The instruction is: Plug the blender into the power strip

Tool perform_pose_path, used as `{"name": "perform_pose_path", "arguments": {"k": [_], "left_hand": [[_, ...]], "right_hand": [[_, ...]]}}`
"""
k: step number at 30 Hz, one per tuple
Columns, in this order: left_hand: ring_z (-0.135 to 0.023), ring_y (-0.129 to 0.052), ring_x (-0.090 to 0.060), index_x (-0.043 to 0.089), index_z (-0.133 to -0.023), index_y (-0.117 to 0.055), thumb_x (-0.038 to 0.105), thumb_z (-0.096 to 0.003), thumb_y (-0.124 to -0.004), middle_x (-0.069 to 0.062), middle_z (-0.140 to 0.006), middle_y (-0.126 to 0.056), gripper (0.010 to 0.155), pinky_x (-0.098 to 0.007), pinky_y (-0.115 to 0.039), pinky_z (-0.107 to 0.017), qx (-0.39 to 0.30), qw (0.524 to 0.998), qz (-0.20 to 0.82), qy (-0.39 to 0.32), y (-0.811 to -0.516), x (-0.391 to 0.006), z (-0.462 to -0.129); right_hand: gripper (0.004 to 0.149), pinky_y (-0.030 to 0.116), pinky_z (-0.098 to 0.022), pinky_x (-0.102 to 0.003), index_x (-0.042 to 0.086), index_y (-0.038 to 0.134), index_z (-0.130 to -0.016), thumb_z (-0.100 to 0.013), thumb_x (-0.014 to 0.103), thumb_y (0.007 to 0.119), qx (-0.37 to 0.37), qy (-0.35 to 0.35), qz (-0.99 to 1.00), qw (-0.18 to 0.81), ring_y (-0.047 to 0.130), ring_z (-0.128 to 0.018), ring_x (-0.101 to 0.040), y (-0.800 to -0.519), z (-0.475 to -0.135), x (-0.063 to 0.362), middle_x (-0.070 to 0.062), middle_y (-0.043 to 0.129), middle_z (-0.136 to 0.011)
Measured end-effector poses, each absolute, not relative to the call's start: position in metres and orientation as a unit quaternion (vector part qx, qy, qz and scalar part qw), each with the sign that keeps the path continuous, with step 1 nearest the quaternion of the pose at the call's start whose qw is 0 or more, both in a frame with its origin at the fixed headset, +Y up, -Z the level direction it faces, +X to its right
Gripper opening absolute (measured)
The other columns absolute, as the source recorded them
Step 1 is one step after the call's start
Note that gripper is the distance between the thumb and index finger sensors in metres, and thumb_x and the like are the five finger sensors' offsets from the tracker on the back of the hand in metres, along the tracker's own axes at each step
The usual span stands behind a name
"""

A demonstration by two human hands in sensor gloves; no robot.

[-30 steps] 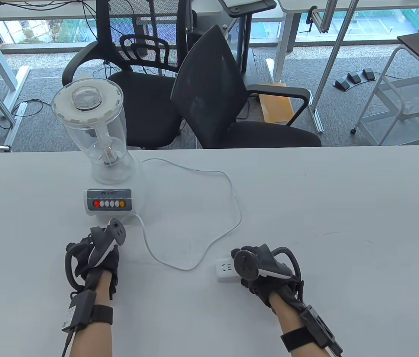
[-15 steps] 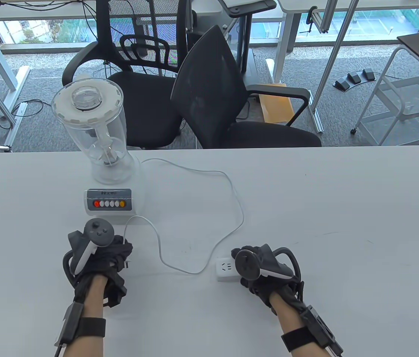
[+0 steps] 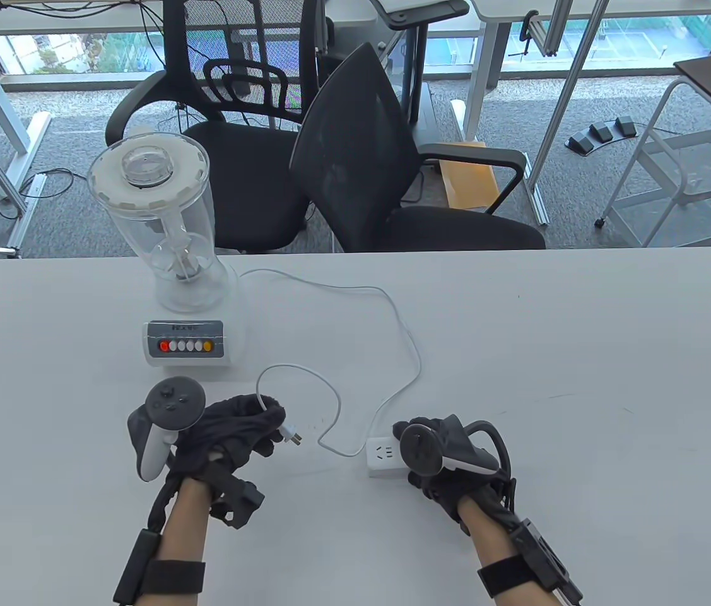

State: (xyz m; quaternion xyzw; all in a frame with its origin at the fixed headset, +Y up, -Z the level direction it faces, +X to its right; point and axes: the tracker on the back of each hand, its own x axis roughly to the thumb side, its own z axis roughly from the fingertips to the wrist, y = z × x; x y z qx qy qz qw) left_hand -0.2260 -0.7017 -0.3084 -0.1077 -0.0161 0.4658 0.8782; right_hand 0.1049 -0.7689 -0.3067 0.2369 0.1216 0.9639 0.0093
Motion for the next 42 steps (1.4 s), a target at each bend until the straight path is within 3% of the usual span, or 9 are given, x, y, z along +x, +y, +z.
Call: {"name": "perform_pose_path", "arguments": {"k": [25,42], "left_hand": [[-0.047,-0.114,-0.013,0.037,-0.073,-0.091,0.057,-0.0337,-0.090,0.011,-0.061,-0.112,0.044,-0.056,-0.073,-0.067,-0.058,0.937,0.326,-0.111,-0.703,-0.113,-0.303],[-0.046,-0.114,-0.013,0.035,-0.072,-0.093,0.057,-0.0330,-0.090,0.011,-0.059,-0.113,0.044,-0.056,-0.073,-0.066,-0.040,0.969,0.206,-0.127,-0.721,-0.074,-0.305]], "right_hand": [[0.082,0.073,-0.060,-0.053,0.012,0.052,-0.109,-0.037,0.030,0.089,0.236,0.116,0.964,0.036,0.068,-0.092,-0.051,-0.771,-0.308,0.110,-0.021,0.060,-0.108],[0.082,0.072,-0.060,-0.052,0.011,0.054,-0.108,-0.037,0.031,0.090,0.234,0.113,0.964,0.046,0.068,-0.092,-0.050,-0.771,-0.309,0.113,-0.020,0.061,-0.107]]}}
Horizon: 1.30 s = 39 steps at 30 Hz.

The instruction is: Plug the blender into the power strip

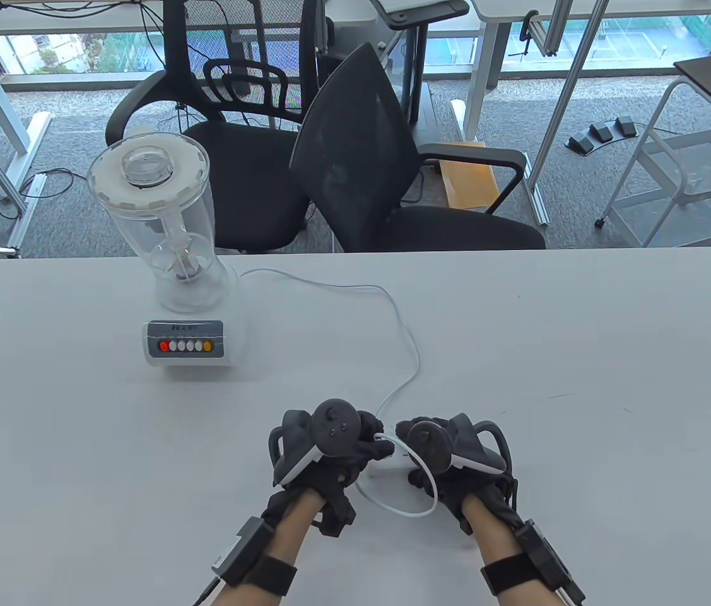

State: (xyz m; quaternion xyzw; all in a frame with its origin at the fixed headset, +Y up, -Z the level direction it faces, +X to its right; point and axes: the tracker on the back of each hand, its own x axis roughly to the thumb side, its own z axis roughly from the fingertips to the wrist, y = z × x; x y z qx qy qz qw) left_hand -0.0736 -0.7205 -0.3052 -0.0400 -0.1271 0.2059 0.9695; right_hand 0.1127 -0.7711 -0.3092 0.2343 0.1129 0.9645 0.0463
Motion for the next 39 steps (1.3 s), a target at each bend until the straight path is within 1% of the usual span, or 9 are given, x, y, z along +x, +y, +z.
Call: {"name": "perform_pose_path", "arguments": {"k": [7,16,20,26,27,28,29,33,39], "left_hand": [[-0.047,-0.114,-0.013,0.035,-0.072,-0.093,0.056,-0.0330,-0.091,0.011,-0.060,-0.113,0.045,-0.057,-0.073,-0.066,-0.037,0.976,0.172,-0.132,-0.723,-0.063,-0.306],[-0.051,-0.113,-0.014,0.036,-0.073,-0.092,0.058,-0.0317,-0.090,0.013,-0.060,-0.111,0.047,-0.058,-0.072,-0.067,-0.007,0.978,0.164,-0.131,-0.726,-0.056,-0.302],[-0.055,-0.112,-0.015,0.037,-0.074,-0.092,0.058,-0.0313,-0.089,0.014,-0.062,-0.110,0.048,-0.060,-0.071,-0.068,-0.016,0.979,0.147,-0.140,-0.725,-0.054,-0.304],[-0.055,-0.112,-0.016,0.036,-0.074,-0.093,0.059,-0.0306,-0.089,0.014,-0.061,-0.110,0.049,-0.061,-0.071,-0.068,-0.019,0.978,0.157,-0.136,-0.728,-0.054,-0.308],[-0.057,-0.111,-0.021,0.034,-0.074,-0.094,0.056,-0.0305,-0.091,0.011,-0.062,-0.111,0.049,-0.064,-0.067,-0.068,-0.040,0.976,0.143,-0.159,-0.737,-0.045,-0.308],[-0.058,-0.112,-0.013,0.039,-0.075,-0.091,0.061,-0.0307,-0.088,0.016,-0.063,-0.109,0.050,-0.059,-0.074,-0.068,-0.021,0.982,0.117,-0.145,-0.734,-0.050,-0.302],[-0.056,-0.112,-0.015,0.038,-0.073,-0.093,0.060,-0.0284,-0.089,0.014,-0.060,-0.111,0.050,-0.061,-0.073,-0.067,0.014,0.981,0.136,-0.140,-0.735,-0.046,-0.303],[-0.057,-0.111,-0.016,0.037,-0.073,-0.093,0.060,-0.0282,-0.090,0.015,-0.061,-0.110,0.050,-0.063,-0.071,-0.068,-0.013,0.981,0.136,-0.140,-0.738,-0.047,-0.306],[-0.059,-0.110,-0.016,0.038,-0.075,-0.091,0.060,-0.0289,-0.090,0.015,-0.062,-0.108,0.051,-0.063,-0.071,-0.068,0.006,0.983,0.131,-0.130,-0.742,-0.047,-0.301]], "right_hand": [[0.082,0.072,-0.060,-0.052,0.010,0.054,-0.108,-0.037,0.031,0.090,0.234,0.113,0.964,0.046,0.067,-0.092,-0.050,-0.771,-0.309,0.113,-0.021,0.061,-0.107],[0.082,0.072,-0.060,-0.052,0.010,0.054,-0.108,-0.037,0.031,0.090,0.234,0.112,0.965,0.047,0.068,-0.092,-0.050,-0.772,-0.309,0.113,-0.021,0.061,-0.107],[0.082,0.072,-0.060,-0.052,0.010,0.054,-0.108,-0.037,0.031,0.090,0.233,0.112,0.965,0.049,0.067,-0.092,-0.050,-0.772,-0.309,0.113,-0.020,0.061,-0.107],[0.082,0.072,-0.060,-0.052,0.010,0.054,-0.108,-0.037,0.031,0.090,0.233,0.112,0.965,0.049,0.067,-0.092,-0.050,-0.772,-0.309,0.113,-0.021,0.061,-0.107],[0.082,0.072,-0.060,-0.052,0.010,0.054,-0.108,-0.037,0.031,0.090,0.233,0.112,0.965,0.049,0.067,-0.092,-0.050,-0.772,-0.309,0.113,-0.021,0.061,-0.107],[0.082,0.072,-0.060,-0.052,0.010,0.054,-0.108,-0.037,0.031,0.090,0.233,0.112,0.965,0.048,0.067,-0.092,-0.050,-0.772,-0.309,0.114,-0.020,0.061,-0.107],[0.082,0.072,-0.060,-0.052,0.010,0.054,-0.108,-0.037,0.031,0.090,0.232,0.113,0.965,0.052,0.067,-0.092,-0.050,-0.772,-0.309,0.114,-0.021,0.061,-0.107],[0.082,0.071,-0.060,-0.052,0.010,0.054,-0.108,-0.037,0.031,0.090,0.232,0.113,0.965,0.055,0.066,-0.093,-0.050,-0.772,-0.310,0.114,-0.020,0.061,-0.107],[0.082,0.071,-0.060,-0.052,0.011,0.053,-0.108,-0.037,0.031,0.090,0.232,0.114,0.964,0.055,0.066,-0.093,-0.050,-0.773,-0.309,0.115,-0.020,0.060,-0.108]]}}
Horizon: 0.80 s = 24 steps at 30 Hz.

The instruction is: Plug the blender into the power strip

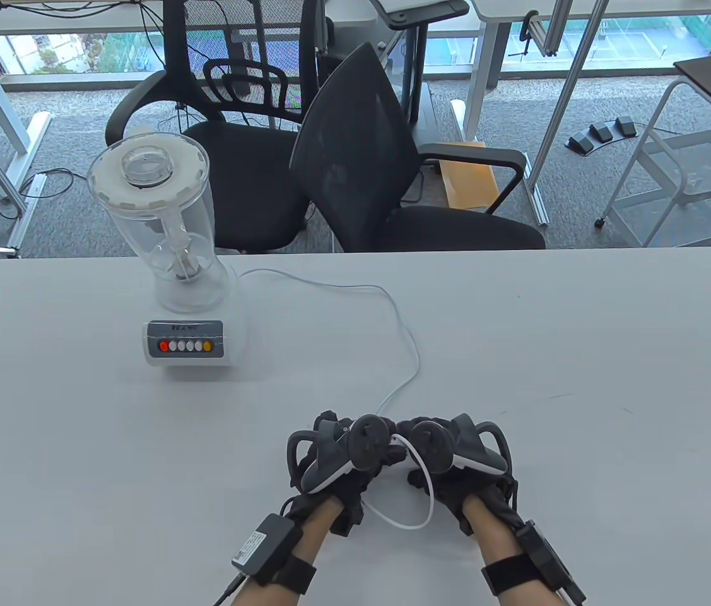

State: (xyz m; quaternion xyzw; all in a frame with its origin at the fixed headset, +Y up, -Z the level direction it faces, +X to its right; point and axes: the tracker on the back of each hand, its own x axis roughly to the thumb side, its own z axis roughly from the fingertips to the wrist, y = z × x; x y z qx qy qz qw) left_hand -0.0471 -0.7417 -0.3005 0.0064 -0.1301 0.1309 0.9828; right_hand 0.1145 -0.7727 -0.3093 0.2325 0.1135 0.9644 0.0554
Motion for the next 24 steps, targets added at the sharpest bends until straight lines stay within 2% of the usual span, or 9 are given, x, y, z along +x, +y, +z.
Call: {"name": "perform_pose_path", "arguments": {"k": [7,13,16,20,24], "left_hand": [[-0.064,-0.107,-0.018,0.039,-0.077,-0.089,0.060,-0.0300,-0.088,0.016,-0.066,-0.105,0.052,-0.063,-0.068,-0.069,-0.012,0.983,0.141,-0.117,-0.743,-0.048,-0.300],[-0.066,-0.105,-0.021,0.038,-0.079,-0.088,0.060,-0.0318,-0.087,0.015,-0.068,-0.103,0.052,-0.064,-0.067,-0.069,-0.032,0.982,0.145,-0.115,-0.742,-0.047,-0.301],[-0.070,-0.103,-0.024,0.036,-0.086,-0.085,0.059,-0.0360,-0.084,0.012,-0.075,-0.100,0.055,-0.063,-0.067,-0.068,-0.070,0.981,0.130,-0.123,-0.741,-0.045,-0.302],[-0.074,-0.101,-0.025,0.032,-0.097,-0.077,0.057,-0.0387,-0.083,0.008,-0.085,-0.097,0.064,-0.062,-0.066,-0.069,-0.075,0.984,0.104,-0.127,-0.735,-0.047,-0.300],[-0.087,-0.093,-0.031,0.029,-0.105,-0.068,0.056,-0.0406,-0.082,0.000,-0.102,-0.087,0.071,-0.065,-0.062,-0.071,-0.079,0.986,0.081,-0.124,-0.726,-0.063,-0.295]], "right_hand": [[0.083,0.069,-0.061,-0.053,0.011,0.049,-0.110,-0.039,0.032,0.088,0.240,0.117,0.963,0.045,0.064,-0.094,-0.050,-0.773,-0.309,0.114,-0.021,0.057,-0.109],[0.084,0.068,-0.060,-0.060,0.012,0.045,-0.111,-0.040,0.033,0.086,0.245,0.116,0.962,0.029,0.062,-0.096,-0.052,-0.772,-0.307,0.114,-0.021,0.054,-0.111],[0.087,0.065,-0.060,-0.064,0.013,0.043,-0.112,-0.041,0.038,0.086,0.242,0.115,0.963,0.021,0.058,-0.098,-0.054,-0.772,-0.306,0.116,-0.024,0.048,-0.113],[0.095,0.062,-0.060,-0.068,0.010,0.040,-0.113,-0.037,0.049,0.084,0.246,0.118,0.962,0.028,0.054,-0.099,-0.056,-0.769,-0.304,0.121,-0.024,0.046,-0.114],[0.100,0.056,-0.061,-0.073,0.009,0.040,-0.113,-0.035,0.053,0.084,0.241,0.109,0.964,0.041,0.049,-0.101,-0.058,-0.754,-0.300,0.130,-0.025,0.043,-0.115]]}}
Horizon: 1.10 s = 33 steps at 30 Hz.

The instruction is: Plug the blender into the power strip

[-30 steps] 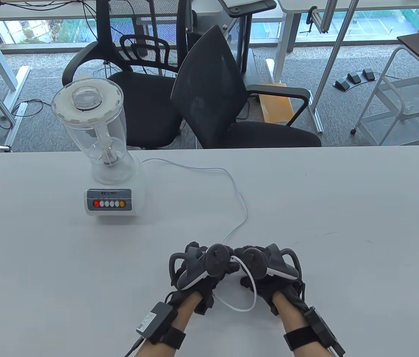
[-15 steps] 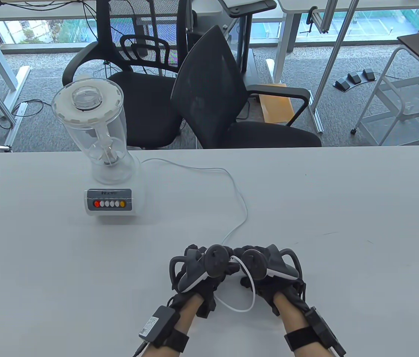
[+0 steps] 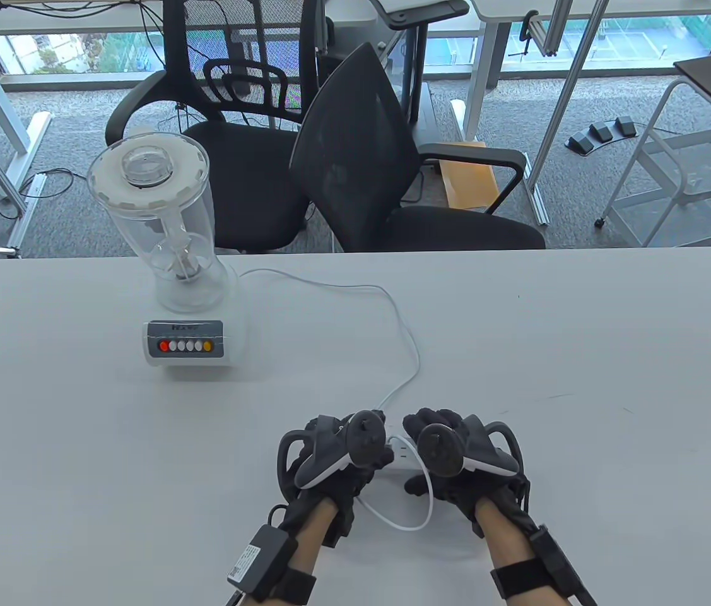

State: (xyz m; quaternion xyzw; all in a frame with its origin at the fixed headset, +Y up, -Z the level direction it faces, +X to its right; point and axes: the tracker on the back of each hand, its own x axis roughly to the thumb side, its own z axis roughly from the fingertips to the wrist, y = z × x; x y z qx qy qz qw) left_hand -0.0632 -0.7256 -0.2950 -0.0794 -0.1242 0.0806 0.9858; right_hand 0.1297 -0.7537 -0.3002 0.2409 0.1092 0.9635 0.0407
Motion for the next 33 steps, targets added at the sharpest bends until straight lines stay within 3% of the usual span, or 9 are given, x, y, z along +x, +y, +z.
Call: {"name": "perform_pose_path", "arguments": {"k": [7,14,25,33], "left_hand": [[-0.108,-0.067,-0.042,0.026,-0.115,-0.046,0.062,-0.0428,-0.074,-0.010,-0.120,-0.061,0.085,-0.076,-0.045,-0.073,-0.050,0.989,0.116,-0.083,-0.718,-0.109,-0.277],[-0.117,-0.045,-0.048,0.027,-0.117,-0.031,0.069,-0.0411,-0.068,-0.012,-0.127,-0.041,0.095,-0.082,-0.032,-0.072,-0.012,0.990,0.126,-0.053,-0.716,-0.140,-0.265],[-0.117,-0.040,-0.049,0.027,-0.117,-0.026,0.070,-0.0410,-0.065,-0.011,-0.127,-0.036,0.096,-0.083,-0.028,-0.071,0.009,0.993,0.112,-0.027,-0.719,-0.155,-0.259],[-0.117,-0.040,-0.049,0.028,-0.117,-0.026,0.070,-0.0411,-0.065,-0.011,-0.127,-0.037,0.095,-0.083,-0.028,-0.071,0.010,0.994,0.104,-0.029,-0.718,-0.155,-0.260]], "right_hand": [[0.097,0.049,-0.061,-0.078,0.007,0.040,-0.114,-0.039,0.052,0.082,0.187,0.097,0.975,0.075,0.046,-0.101,-0.060,-0.733,-0.305,0.165,-0.027,0.040,-0.115],[0.096,0.047,-0.060,-0.080,0.006,0.039,-0.114,-0.041,0.052,0.080,0.125,0.013,0.982,0.144,0.044,-0.101,-0.060,-0.719,-0.297,0.210,-0.027,0.039,-0.115],[0.095,0.046,-0.060,-0.081,0.007,0.038,-0.114,-0.042,0.056,0.076,0.098,-0.099,0.978,0.158,0.045,-0.102,-0.059,-0.702,-0.270,0.230,-0.025,0.038,-0.116],[0.094,0.047,-0.060,-0.081,0.007,0.038,-0.114,-0.043,0.056,0.076,0.104,-0.090,0.977,0.163,0.045,-0.102,-0.059,-0.707,-0.273,0.226,-0.026,0.039,-0.116]]}}
